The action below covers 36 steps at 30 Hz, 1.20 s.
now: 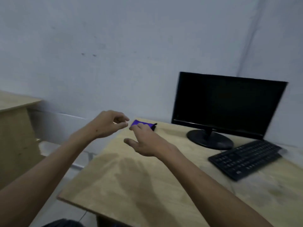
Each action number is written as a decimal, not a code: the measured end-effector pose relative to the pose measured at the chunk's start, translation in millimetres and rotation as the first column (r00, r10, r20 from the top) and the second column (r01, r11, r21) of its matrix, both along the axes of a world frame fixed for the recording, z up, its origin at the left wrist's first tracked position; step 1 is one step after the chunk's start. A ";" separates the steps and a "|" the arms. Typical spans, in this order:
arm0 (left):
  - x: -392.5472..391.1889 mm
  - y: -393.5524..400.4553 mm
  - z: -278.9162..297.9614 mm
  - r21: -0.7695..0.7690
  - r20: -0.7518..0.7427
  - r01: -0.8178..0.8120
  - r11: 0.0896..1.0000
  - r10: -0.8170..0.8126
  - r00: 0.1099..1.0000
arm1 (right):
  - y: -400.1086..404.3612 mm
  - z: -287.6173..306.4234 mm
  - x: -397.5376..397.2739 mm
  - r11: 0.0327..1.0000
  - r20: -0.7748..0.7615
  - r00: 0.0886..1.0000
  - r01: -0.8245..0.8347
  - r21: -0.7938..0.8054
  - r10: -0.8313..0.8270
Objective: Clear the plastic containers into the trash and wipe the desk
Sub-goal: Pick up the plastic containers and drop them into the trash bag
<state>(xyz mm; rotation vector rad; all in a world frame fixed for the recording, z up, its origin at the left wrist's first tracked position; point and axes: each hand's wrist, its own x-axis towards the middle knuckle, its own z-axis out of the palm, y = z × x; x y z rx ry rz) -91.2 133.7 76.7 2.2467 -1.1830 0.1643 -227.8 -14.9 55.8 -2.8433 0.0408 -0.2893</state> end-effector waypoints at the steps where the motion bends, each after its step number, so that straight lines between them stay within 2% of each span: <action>1: -6.2 -17.4 -2.9 0.003 -0.007 0.035 0.999 -0.035 0.999 | -17.9 -1.1 -11.8 0.999 0.008 0.999 0.047 -0.026 -0.047; 7: -62.7 -122.8 -17.5 0.062 -0.004 0.185 0.981 -0.186 0.983 | -117.1 -5.4 -96.2 0.943 -0.003 0.952 0.303 -0.137 -0.306; 13: -134.2 -203.4 -38.6 0.156 0.020 0.337 0.928 -0.344 0.939 | -191.3 -21.6 -177.4 0.882 -0.021 0.887 0.456 -0.118 -0.461; 19: -214.3 -276.6 -63.5 0.209 0.011 0.497 0.843 -0.510 0.860 | -244.0 -37.2 -271.7 0.743 -0.014 0.743 0.669 -0.030 -0.669; 24: -278.8 -330.2 -78.9 0.214 -0.027 0.651 0.728 -0.662 0.749 | -282.1 -56.7 -355.1 0.600 -0.013 0.600 0.800 0.025 -0.800; 27: -322.8 -369.6 -86.9 0.173 -0.058 0.725 0.667 -0.727 0.684 | -296.5 -69.9 -407.2 0.493 0.022 0.493 0.869 0.037 -0.870; 29: -345.1 -390.5 -91.6 0.150 -0.052 0.734 0.662 -0.736 0.675 | -298.8 -75.9 -433.6 0.425 0.069 0.421 0.903 0.065 -0.904; 31: -371.2 -411.4 -97.0 0.152 -0.014 0.735 0.661 -0.742 0.670 | -300.6 -80.2 -463.9 0.317 0.091 0.309 0.942 0.106 -0.947; 34: -399.6 -432.6 -105.4 0.145 0.028 0.746 0.649 -0.757 0.653 | -299.7 -85.9 -506.8 0.086 0.037 0.082 0.992 0.092 -0.996; 36: -409.9 -441.1 -112.3 0.129 0.071 0.738 0.662 -0.749 0.659 | -299.8 -89.4 -529.4 -0.081 -0.104 -0.070 0.991 0.105 -0.992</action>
